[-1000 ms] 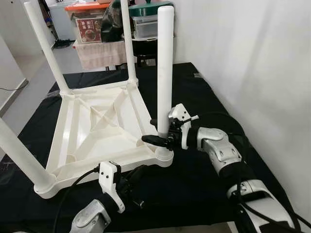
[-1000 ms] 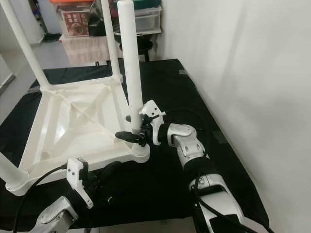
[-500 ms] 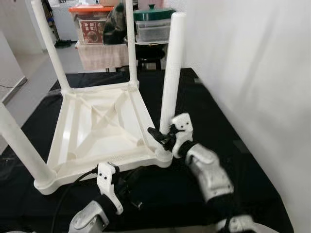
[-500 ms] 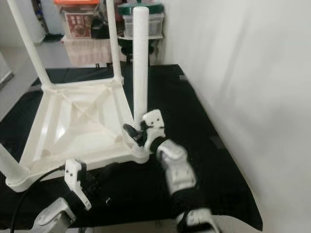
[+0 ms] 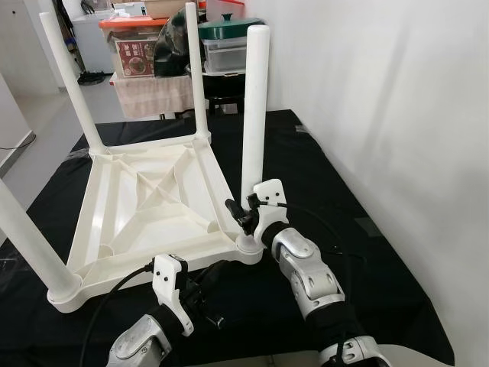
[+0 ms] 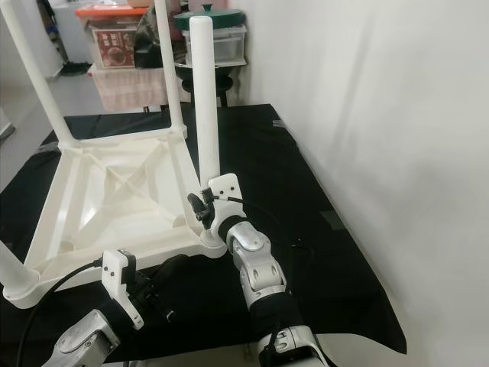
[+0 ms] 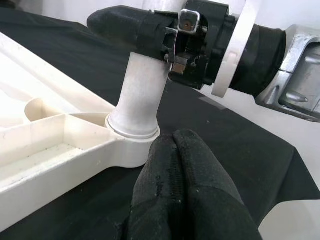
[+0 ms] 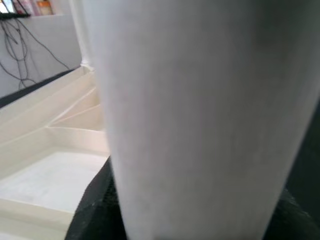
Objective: Building children table
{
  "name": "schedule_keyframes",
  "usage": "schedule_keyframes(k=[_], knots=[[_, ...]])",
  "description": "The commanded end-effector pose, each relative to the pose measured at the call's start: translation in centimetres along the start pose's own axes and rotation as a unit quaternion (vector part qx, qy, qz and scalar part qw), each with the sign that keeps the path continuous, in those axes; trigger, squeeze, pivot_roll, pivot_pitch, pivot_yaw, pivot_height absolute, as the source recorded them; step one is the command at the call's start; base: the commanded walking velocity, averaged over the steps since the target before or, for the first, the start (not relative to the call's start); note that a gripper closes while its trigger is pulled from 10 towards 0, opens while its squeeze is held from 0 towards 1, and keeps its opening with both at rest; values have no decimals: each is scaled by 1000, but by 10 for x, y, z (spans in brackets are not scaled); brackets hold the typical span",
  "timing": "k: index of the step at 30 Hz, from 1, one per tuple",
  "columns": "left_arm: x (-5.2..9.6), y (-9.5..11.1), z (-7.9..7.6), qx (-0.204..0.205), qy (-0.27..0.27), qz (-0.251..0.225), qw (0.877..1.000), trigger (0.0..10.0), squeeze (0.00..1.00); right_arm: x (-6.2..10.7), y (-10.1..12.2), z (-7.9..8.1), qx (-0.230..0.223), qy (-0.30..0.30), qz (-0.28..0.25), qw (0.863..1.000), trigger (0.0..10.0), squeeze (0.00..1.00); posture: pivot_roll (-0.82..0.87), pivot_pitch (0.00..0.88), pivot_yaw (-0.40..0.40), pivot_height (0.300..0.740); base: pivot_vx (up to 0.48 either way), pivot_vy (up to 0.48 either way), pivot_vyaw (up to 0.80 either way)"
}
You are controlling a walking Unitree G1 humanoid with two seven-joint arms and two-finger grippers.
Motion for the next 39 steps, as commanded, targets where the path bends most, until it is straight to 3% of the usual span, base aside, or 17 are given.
schedule_keyframes(k=[1, 8, 9, 10, 11, 12, 21, 22, 24, 25, 30, 36, 39], knots=[[1, -3, 4, 2, 10, 6, 1000, 10000, 0, 5, -17, 14, -28, 39, 31, 998, 10000, 1000, 28, 0, 4, 740, 0, 0, 0], [0, -4, 4, 4, 9, 5, 1000, 10000, 0, 6, -7, -3, -29, 126, -12, 992, 10000, 1000, 26, 0, 0, 740, 0, 0, 0], [-1, -4, 4, 4, 9, 5, 1000, 10000, 0, 6, -3, -4, -15, 155, -24, 988, 10000, 749, 27, 0, 0, 740, 0, 0, 0], [-1, -4, 4, 4, 9, 5, 1000, 10000, 0, 5, -1, -6, -5, 174, -30, 984, 10000, 749, 27, 0, 0, 740, 0, 0, 0], [-1, -4, 4, 4, 9, 5, 1000, 10000, 0, 5, 1, -8, 10, 193, -34, 981, 10000, 114, 29, 0, -1, 740, 0, 0, 0], [-1, -4, 4, 4, 9, 5, 1000, 10000, 0, 4, 2, -13, 25, 214, -37, 976, 10000, 0, 32, 0, -4, 740, 0, 0, 0], [-2, -5, 3, 3, 9, 4, 1000, 10000, 0, 3, 11, -32, 56, 263, -36, 962, 10000, 0, 47, 0, -16, 740, 0, 0, 0], [-2, -5, 3, 2, 10, 4, 1000, 10000, 0, 2, 14, -37, 59, 270, -36, 960, 3765, 0, 49, 0, -16, 740, 0, 0, 0], [-2, -5, 3, 2, 10, 4, 1000, 10000, 0, 2, 14, -37, 59, 270, -36, 960, 3765, 0, 49, 0, -16, 740, 0, 0, 0], [-2, -5, 2, 1, 10, 4, 1000, 10000, 0, 3, 15, -42, 59, 283, -35, 957, 0, 0, 49, 0, -15, 740, 0, 0, 0], [-2, -5, 2, -2, 10, 4, 1000, 10000, 0, 6, 14, -49, 57, 292, -31, 954, 0, 0, 50, 0, -15, 740, 0, 0, 0], [0, -4, 2, -15, 13, 5, 1000, 10000, 0, 21, -6, -57, 48, 289, -25, 956, 0, 0, 37, 0, 2, 740, 0, 0, 0], [3, -3, 3, -28, 18, 6, 999, 10000, 0, 40, -45, -56, 41, 222, 38, 973, 0, 0, 29, 0, -1, 740, 0, 0, 0]])
Point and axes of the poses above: a point about 5 cm out from each wrist's last joint towards the gripper, its own x axis pointing back from the gripper into the wrist, its own y axis along the axis of the wrist's last joint, z = x × y, the point moved 2 cm from there along -x, pointing out of the wrist towards the gripper, and after that the axes turned 14 degrees about x, right-handed, at the moved point
